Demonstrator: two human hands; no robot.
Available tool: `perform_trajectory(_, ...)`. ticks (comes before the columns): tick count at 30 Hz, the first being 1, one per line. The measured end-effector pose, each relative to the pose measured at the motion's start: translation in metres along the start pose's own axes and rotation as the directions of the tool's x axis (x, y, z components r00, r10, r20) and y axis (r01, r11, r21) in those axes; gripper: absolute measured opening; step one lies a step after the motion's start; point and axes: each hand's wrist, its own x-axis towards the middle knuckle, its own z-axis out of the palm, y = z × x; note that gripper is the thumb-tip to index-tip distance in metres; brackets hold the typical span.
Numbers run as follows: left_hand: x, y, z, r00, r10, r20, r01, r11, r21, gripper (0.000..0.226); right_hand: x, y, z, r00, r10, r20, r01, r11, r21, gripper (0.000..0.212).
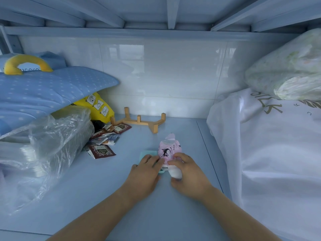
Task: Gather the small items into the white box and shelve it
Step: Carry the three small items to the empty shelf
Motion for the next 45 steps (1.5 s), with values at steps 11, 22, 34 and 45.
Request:
perform_trajectory(11,-0.001,0.006,0.01,0.998,-0.057,0.004,0.057,0.998,-0.006,0.053,-0.008,-0.009,0.0,0.996,0.015,-0.092,-0.017,1.0,-0.016,0.037)
perform_trajectory(22,-0.001,0.015,0.001,0.985,-0.169,0.038,0.171,0.984,-0.048,0.05,-0.009,-0.013,0.005,0.989,0.111,-0.092,-0.117,0.992,-0.057,0.036)
perform_trajectory(34,-0.004,0.028,0.001,0.973,-0.231,-0.021,0.228,0.969,-0.098,0.044,-0.015,-0.014,0.003,0.981,0.195,0.007,-0.19,0.963,-0.19,0.044)
perform_trajectory(45,-0.008,0.055,0.004,0.92,-0.385,-0.073,0.364,0.909,-0.205,0.04,-0.031,-0.011,-0.006,0.991,0.135,0.007,-0.133,0.983,-0.123,0.054)
